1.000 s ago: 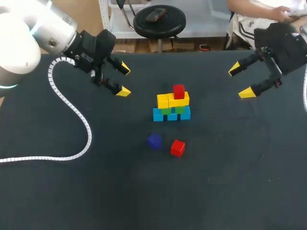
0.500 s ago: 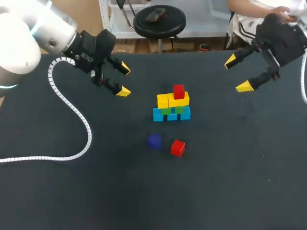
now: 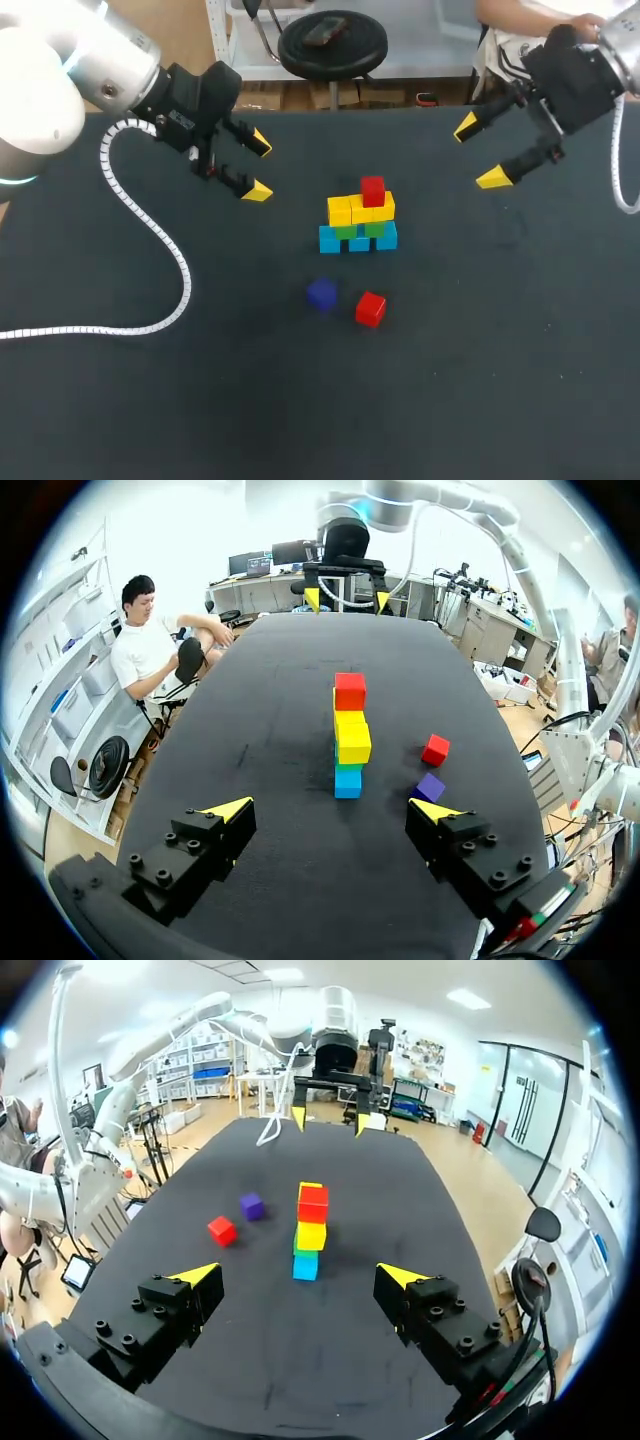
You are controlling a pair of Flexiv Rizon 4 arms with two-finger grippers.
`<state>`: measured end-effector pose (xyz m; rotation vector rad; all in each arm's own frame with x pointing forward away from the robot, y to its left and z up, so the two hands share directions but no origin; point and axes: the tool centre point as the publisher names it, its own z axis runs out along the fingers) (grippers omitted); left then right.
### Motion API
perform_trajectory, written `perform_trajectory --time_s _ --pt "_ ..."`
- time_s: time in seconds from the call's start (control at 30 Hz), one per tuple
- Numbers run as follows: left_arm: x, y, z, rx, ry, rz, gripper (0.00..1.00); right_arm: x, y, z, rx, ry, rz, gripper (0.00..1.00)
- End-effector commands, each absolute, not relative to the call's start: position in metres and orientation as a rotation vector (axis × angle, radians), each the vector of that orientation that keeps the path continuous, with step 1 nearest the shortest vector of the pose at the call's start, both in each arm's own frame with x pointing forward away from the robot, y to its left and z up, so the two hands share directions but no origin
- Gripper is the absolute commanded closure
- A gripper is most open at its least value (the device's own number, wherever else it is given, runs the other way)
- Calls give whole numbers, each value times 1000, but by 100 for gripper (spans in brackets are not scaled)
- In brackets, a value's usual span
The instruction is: Place the blue cubes, place green cubes on the blue cubes, place the yellow cubes on the green cubes, then place the red cubes on the yellow cubes, and place purple cube on the red cubes.
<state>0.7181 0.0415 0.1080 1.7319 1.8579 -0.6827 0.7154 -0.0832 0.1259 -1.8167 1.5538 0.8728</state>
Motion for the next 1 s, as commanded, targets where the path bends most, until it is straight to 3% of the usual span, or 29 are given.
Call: perform_trajectory --time_s 0.03,0.5,0.73,1.0 --pt "720 42 108 1735 1854 -687 0 722 -80 125 -1823 1568 883 0" --pt "716 41 116 1758 1774 -651 0 722 -80 125 -1823 1568 883 0" --pt "687 -13 139 2225 1553 -457 0 722 -80 125 -1823 1568 883 0" --pt "645 -24 143 2416 1530 -385 0 722 -80 125 -1823 1568 883 0"
